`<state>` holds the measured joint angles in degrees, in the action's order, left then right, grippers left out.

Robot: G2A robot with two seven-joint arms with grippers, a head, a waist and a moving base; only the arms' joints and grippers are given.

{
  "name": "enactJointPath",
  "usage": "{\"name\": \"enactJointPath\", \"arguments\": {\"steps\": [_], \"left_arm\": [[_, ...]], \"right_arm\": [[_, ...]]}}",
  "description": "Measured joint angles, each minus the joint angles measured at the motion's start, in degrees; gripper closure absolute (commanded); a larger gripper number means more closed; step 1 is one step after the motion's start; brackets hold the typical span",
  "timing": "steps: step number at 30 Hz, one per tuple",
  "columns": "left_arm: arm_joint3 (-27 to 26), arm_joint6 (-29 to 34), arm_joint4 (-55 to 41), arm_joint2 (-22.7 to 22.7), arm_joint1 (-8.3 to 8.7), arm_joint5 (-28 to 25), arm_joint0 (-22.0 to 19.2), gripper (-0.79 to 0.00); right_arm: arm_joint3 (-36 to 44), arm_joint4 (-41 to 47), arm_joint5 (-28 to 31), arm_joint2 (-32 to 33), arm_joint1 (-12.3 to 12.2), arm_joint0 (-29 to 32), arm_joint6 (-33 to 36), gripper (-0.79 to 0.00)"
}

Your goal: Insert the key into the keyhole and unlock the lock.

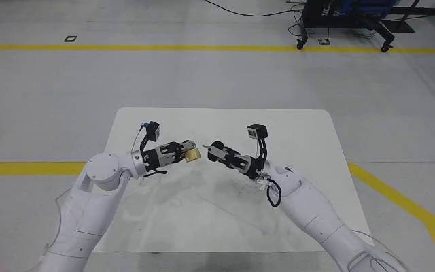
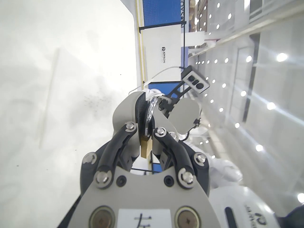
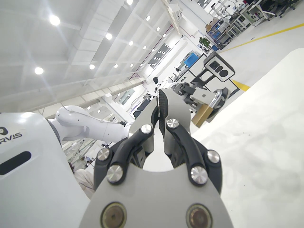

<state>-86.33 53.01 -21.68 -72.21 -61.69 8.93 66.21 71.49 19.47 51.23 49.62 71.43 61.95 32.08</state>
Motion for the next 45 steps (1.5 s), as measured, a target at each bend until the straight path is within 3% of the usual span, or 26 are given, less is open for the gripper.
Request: {"name": "enactJointPath", "arguments": {"steps": [5,13,17,23,28,39,45], "left_arm": [[2.0,-1.8,0.6,1.6,-0.41,1.2,-2.9,0.0],[2.0,-1.7,0.5,1.6,-0.4,1.1,-2.8,0.0],[1.6,-4.3,-0.6,1.8,-0.55,1.0,-0.6,0.0],[0.2,-6.6,-4.2,1.2,-0.65,3.8,1.5,0.0],[-0.4,-7.4,-3.9,0.9,-0.58,3.9,1.7,0.0],[-0.4,-9.7,-4.7,0.7,-0.72,3.7,2.2,0.0],[-1.1,-15.1,-6.1,0.0,-0.94,4.8,3.5,0.0]], "right_arm": [[5.3,1.0,-5.5,3.2,-1.3,3.7,0.7,0.0],[5.1,0.9,-5.3,3.1,-1.2,3.7,0.7,0.0],[5.3,1.1,-5.5,3.0,-1.2,3.8,0.6,0.0],[10.0,1.7,-20.8,1.6,-1.2,6.3,-0.8,0.0],[20.4,-2.0,-32.2,5.5,-2.5,12.8,-6.7,0.0],[21.4,-2.2,-33.4,5.7,-2.5,13.5,-7.3,0.0],[23.6,-5.8,-42.0,3.0,-1.7,14.6,-14.3,0.0]]}}
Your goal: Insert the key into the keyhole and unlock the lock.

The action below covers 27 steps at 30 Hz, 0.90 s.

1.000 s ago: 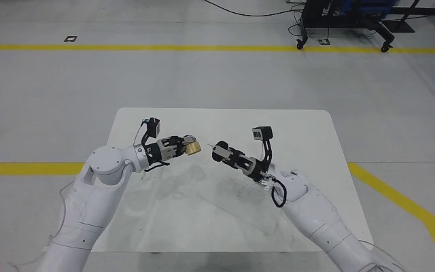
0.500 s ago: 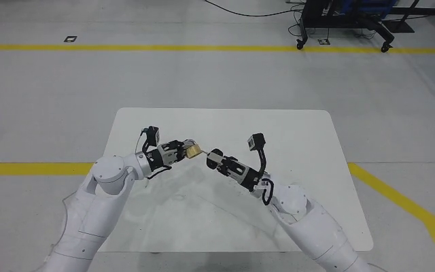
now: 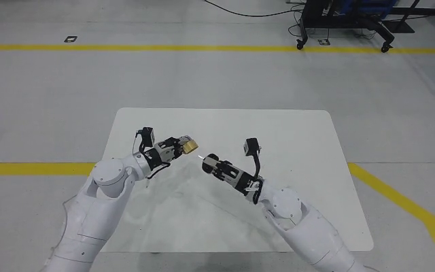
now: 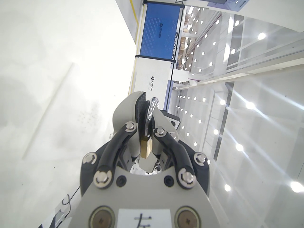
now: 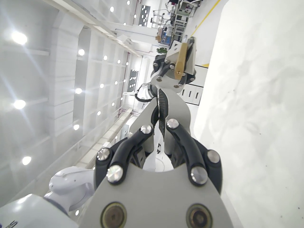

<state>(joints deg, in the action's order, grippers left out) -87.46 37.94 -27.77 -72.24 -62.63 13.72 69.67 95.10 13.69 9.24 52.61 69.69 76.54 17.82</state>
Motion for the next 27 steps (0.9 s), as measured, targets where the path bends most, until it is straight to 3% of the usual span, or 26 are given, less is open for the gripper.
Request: {"name": "enactJointPath", "arguments": {"steps": [4,9,27], "left_arm": [[-0.6,-1.3,0.5,0.3,-0.06,1.6,0.1,0.0],[-0.7,-1.9,1.0,1.4,-0.27,2.5,-0.3,0.0],[0.0,-0.6,1.2,1.9,-0.49,1.9,-1.1,0.0]], "right_arm": [[2.4,-7.6,-4.9,-2.0,0.6,1.3,-8.7,0.0],[3.6,-10.5,-7.7,-4.8,1.6,1.8,-14.2,0.0],[-1.4,-7.2,-7.5,-6.5,4.6,-0.9,-19.6,0.0]]}}
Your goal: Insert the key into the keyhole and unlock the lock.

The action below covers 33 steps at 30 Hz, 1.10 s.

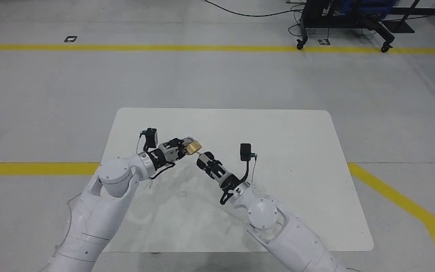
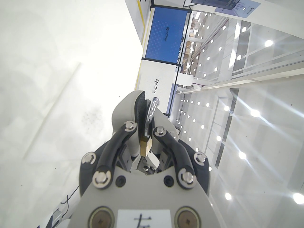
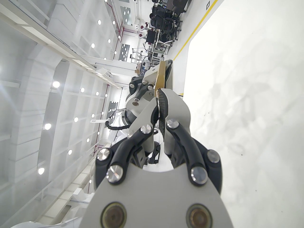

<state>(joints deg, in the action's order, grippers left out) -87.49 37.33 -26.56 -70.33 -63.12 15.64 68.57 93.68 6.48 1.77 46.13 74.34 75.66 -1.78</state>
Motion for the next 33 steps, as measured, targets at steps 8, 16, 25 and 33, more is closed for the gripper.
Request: {"name": "enactJointPath", "arguments": {"steps": [8,16,25,33], "left_arm": [[0.1,0.2,0.1,0.0,-0.05,-0.5,0.0,0.0],[0.1,1.1,1.0,0.5,-0.09,-0.4,-0.3,0.0],[0.5,1.2,1.3,0.7,-0.16,-0.3,-0.7,0.0],[1.2,1.2,0.9,0.8,-0.27,0.1,-1.1,0.0]], "right_arm": [[-0.4,0.4,0.0,0.5,0.6,0.2,0.3,0.0],[-0.8,-0.5,-0.1,0.7,1.3,0.2,0.0,0.0],[-1.3,-2.6,-1.2,1.2,1.9,-0.2,-1.1,0.0],[-1.5,-3.1,-1.0,1.8,2.5,0.0,-1.0,-0.4]]}}
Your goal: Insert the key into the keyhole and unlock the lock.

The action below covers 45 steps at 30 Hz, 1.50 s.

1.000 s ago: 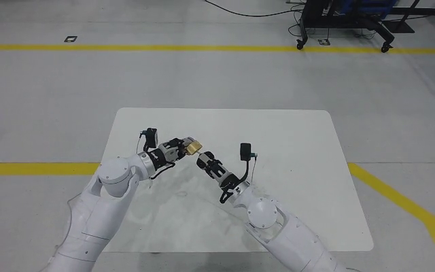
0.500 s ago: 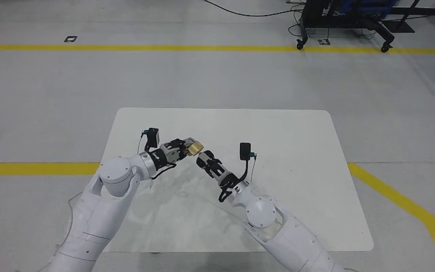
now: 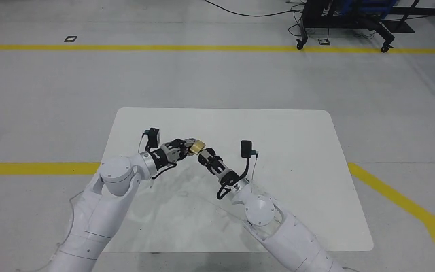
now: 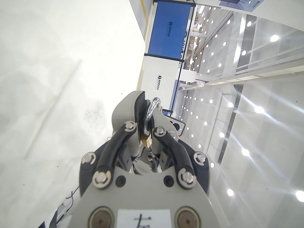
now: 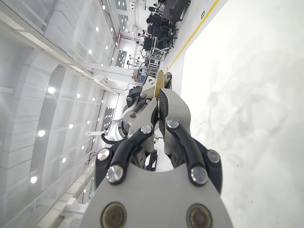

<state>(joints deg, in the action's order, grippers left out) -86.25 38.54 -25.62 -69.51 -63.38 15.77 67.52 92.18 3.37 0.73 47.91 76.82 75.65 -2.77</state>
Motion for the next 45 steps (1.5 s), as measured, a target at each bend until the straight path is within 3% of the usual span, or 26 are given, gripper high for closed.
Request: {"name": "enactJointPath", "arguments": {"steps": [16,18,20,22,23,24,30,33,37,45], "left_arm": [[0.7,-0.5,-0.9,-1.0,0.0,1.0,0.0,0.0],[0.9,-0.7,-1.7,-1.4,0.01,1.4,0.2,0.0],[1.4,-0.3,-3.1,-1.7,-0.01,2.5,0.3,0.0],[2.3,0.9,-6.2,-2.2,-0.11,4.2,0.3,0.0],[2.7,1.5,-7.8,-2.3,-0.17,5.0,0.2,0.0],[3.4,2.5,-9.7,-2.4,-0.24,6.0,0.1,0.0],[6.5,8.3,-18.2,-1.3,-0.83,9.6,-1.1,0.0],[8.0,10.9,-21.7,-0.8,-1.1,10.6,-1.7,0.0],[9.5,13.2,-24.5,-0.4,-1.3,10.9,-2.5,0.0],[10.8,14.9,-24.0,0.2,-1.21,11.3,-3.5,0.0]], "right_arm": [[2.1,1.3,1.0,3.1,0.2,2.6,2.9,-0.391],[3.2,3.1,1.5,4.5,0.0,3.7,4.4,-0.56],[4.9,3.8,1.7,6.1,-0.4,4.9,5.4,-0.511],[7.8,4.8,2.5,8.5,-0.9,6.8,6.5,-0.249],[9.3,5.2,3.3,9.5,-1.1,7.6,7.0,-0.04],[11.0,5.9,4.6,10.7,-1.3,8.8,8.1,0.0],[13.0,9.4,12.2,12.3,-1.8,9.5,17.9,0.0],[11.1,8.8,16.0,11.0,-1.6,8.3,19.4,0.0],[6.8,4.5,17.8,9.2,-1.1,5.8,17.7,0.0],[2.3,-3.1,16.0,6.4,-0.1,3.2,11.9,0.0]]}}
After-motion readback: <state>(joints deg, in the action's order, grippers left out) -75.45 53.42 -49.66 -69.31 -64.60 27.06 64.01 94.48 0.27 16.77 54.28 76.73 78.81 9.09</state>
